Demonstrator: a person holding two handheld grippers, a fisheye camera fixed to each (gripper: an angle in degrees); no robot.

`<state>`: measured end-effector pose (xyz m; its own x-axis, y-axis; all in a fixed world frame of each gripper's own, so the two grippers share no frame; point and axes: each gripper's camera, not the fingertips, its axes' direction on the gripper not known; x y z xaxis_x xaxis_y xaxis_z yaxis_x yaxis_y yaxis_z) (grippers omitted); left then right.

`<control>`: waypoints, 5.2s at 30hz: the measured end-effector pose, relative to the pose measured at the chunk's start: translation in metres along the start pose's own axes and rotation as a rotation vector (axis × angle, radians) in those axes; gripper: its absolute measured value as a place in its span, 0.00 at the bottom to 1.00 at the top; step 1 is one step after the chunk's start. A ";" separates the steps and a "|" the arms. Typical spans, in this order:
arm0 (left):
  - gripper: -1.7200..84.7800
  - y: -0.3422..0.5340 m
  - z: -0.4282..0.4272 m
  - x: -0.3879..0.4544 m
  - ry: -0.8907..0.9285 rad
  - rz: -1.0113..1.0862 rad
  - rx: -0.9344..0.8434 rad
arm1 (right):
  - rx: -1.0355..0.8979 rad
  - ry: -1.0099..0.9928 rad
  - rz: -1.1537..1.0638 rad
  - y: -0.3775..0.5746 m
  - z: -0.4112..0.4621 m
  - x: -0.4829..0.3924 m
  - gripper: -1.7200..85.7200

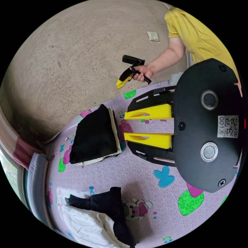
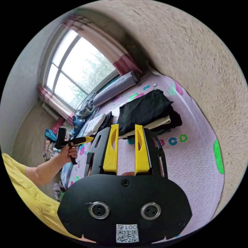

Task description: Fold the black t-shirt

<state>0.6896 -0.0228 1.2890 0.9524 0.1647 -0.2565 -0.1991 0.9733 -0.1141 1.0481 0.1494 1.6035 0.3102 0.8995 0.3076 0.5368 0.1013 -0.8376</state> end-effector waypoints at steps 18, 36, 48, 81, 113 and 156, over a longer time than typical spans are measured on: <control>0.05 -0.109 0.092 -0.144 -0.013 -0.247 -0.057 | 0.045 0.069 0.534 -0.133 0.075 0.141 0.07; 0.01 -0.113 -0.145 -0.037 0.038 0.093 0.238 | 0.260 -0.209 -0.196 -0.192 -0.089 -0.129 0.03; 0.01 0.002 -0.218 0.022 0.062 0.118 0.287 | 0.232 -0.440 -0.349 -0.086 -0.177 -0.256 0.03; 0.04 0.283 -0.071 0.080 -0.095 0.017 -0.090 | -0.709 -0.181 -0.842 0.498 0.071 -0.245 0.04; 0.00 0.382 0.039 0.319 -0.320 1.067 -0.637 | -0.677 -0.314 -0.424 0.307 0.131 -0.036 0.03; 0.00 0.541 -0.077 0.325 -0.385 0.819 -0.453 | -0.508 -0.367 0.537 0.161 0.204 0.144 0.03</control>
<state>0.8734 0.5448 1.0701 0.4775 0.8728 -0.1012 -0.8173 0.3990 -0.4156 1.0195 0.3822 1.4208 0.3965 0.8614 -0.3175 0.7051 -0.5073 -0.4955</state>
